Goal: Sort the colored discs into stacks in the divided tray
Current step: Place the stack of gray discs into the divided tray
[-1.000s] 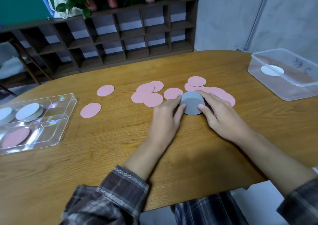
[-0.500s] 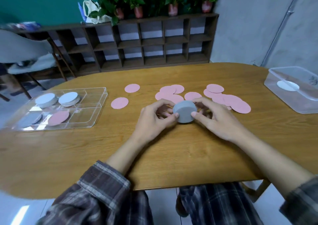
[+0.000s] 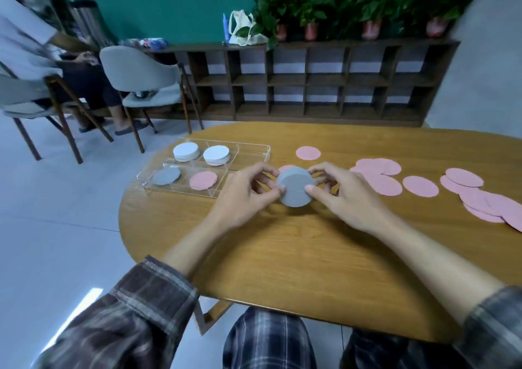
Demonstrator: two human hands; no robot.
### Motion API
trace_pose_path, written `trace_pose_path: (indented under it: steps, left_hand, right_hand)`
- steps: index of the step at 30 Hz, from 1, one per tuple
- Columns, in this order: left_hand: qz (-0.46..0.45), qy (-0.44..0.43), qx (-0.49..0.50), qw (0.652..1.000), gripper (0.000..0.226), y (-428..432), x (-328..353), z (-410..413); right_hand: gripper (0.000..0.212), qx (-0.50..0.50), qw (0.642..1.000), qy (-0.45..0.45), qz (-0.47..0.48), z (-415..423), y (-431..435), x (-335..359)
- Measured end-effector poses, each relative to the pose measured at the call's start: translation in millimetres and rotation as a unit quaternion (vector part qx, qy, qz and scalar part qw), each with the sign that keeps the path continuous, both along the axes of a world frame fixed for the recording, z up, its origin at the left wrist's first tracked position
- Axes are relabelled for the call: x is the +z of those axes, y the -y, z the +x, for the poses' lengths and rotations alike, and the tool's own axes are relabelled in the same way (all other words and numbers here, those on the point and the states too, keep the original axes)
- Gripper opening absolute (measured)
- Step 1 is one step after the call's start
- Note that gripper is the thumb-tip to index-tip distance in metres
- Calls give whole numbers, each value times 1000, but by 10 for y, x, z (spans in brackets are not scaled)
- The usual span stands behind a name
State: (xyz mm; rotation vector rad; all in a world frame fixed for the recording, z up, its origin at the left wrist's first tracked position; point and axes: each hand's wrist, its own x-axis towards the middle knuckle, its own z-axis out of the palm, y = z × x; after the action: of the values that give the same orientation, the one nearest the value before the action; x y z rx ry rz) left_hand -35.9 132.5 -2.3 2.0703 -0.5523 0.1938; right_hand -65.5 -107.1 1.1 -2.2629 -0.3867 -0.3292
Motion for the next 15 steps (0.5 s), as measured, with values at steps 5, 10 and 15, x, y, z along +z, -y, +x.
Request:
trace_pose_path:
  steps: [5, 10, 15]
  left_hand:
    - [-1, -5, 45, 999, 18, -590, 70, 149]
    - [-13, -33, 83, 996, 17, -1096, 117, 303]
    - [9, -23, 152, 988, 12, -1579, 115, 471]
  right_hand:
    - [22, 32, 999, -17, 3, 390, -573, 80]
    - [23, 54, 998, -38, 4, 817, -1104, 65]
    - [21, 82, 995, -63, 6, 1172, -1659, 80]
